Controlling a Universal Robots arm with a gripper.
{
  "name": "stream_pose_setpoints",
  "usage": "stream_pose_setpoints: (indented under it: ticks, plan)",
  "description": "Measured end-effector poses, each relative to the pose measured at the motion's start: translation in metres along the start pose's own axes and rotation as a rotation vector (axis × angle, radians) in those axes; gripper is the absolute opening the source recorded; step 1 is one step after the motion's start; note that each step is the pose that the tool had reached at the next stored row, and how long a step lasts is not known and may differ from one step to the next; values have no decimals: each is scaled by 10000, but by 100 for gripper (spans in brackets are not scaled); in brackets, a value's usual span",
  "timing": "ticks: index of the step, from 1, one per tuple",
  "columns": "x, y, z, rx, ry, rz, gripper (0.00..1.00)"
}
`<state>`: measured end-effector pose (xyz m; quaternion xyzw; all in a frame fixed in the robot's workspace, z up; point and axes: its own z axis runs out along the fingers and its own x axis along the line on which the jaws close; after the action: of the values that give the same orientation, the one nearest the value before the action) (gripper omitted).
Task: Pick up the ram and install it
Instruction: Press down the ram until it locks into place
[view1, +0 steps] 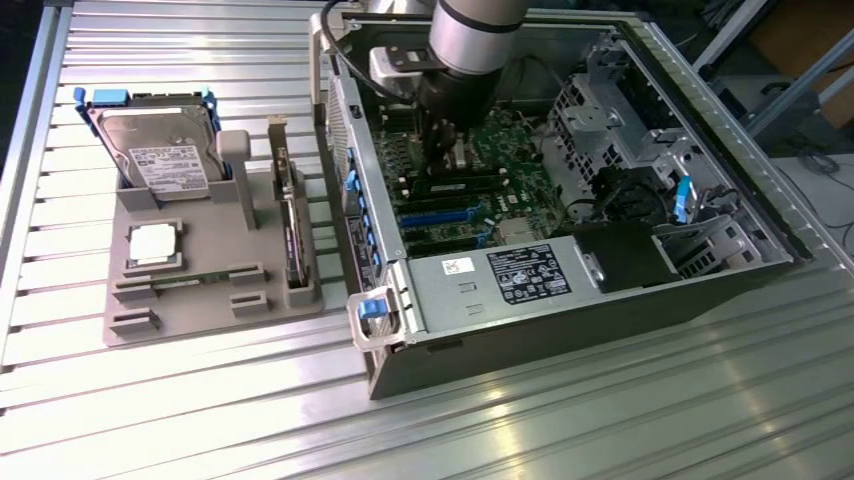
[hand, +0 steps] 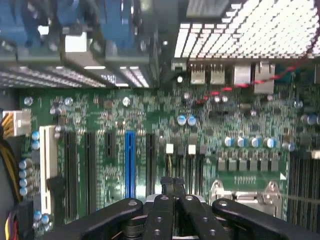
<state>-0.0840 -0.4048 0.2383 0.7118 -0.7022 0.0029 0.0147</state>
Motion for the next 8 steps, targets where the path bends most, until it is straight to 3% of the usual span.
stream_pose_setpoints:
  ticks: [2,8]
  plan:
    - [2,42,35,-3,-1,0,11]
    - [4,35,84,-5,0,-8,11]
